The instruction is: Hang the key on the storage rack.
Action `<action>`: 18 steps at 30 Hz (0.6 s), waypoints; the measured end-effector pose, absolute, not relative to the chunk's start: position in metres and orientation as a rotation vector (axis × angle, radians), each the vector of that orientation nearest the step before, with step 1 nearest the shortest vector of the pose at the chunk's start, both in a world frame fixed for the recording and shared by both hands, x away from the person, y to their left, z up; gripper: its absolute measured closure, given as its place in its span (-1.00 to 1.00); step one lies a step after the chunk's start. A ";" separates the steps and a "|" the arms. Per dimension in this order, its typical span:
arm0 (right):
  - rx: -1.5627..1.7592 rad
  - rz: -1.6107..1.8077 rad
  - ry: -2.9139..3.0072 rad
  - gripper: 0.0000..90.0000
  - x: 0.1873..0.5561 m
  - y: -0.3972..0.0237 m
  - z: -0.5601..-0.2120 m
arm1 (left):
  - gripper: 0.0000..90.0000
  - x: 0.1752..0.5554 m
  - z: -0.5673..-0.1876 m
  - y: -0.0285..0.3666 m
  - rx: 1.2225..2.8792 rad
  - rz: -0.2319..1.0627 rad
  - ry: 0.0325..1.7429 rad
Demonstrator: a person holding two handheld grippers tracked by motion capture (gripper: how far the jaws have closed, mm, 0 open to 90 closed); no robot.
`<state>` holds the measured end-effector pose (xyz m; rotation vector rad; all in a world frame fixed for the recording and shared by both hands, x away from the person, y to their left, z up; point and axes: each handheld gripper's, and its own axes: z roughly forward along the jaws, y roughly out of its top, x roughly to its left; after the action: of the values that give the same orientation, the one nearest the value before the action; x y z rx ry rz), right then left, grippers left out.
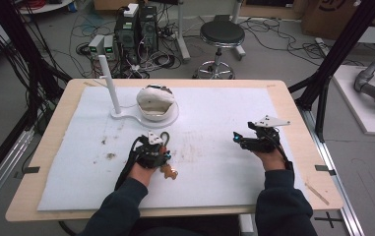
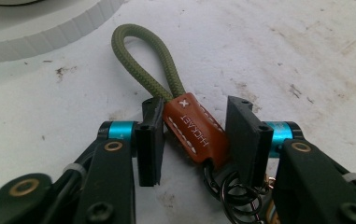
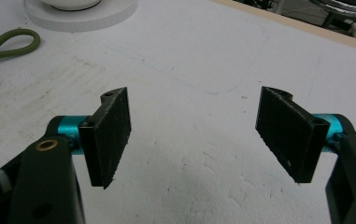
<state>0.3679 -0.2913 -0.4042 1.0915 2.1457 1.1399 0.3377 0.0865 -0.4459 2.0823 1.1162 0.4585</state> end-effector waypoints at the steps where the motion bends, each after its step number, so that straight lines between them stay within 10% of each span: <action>1: 1.094 1.144 2.144 -0.40 0.368 -0.291 -0.404 | 0.36 0.340 -0.446 0.092 2.074 0.423 1.100; 18: 1.101 1.151 2.137 -0.40 0.368 -0.293 -0.403 | 0.71 0.339 -0.422 0.127 1.873 0.415 0.993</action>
<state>0.3677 -0.2930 -0.4034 1.1006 2.1367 1.1512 0.3387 0.1274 -0.4216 1.8734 0.9929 0.4148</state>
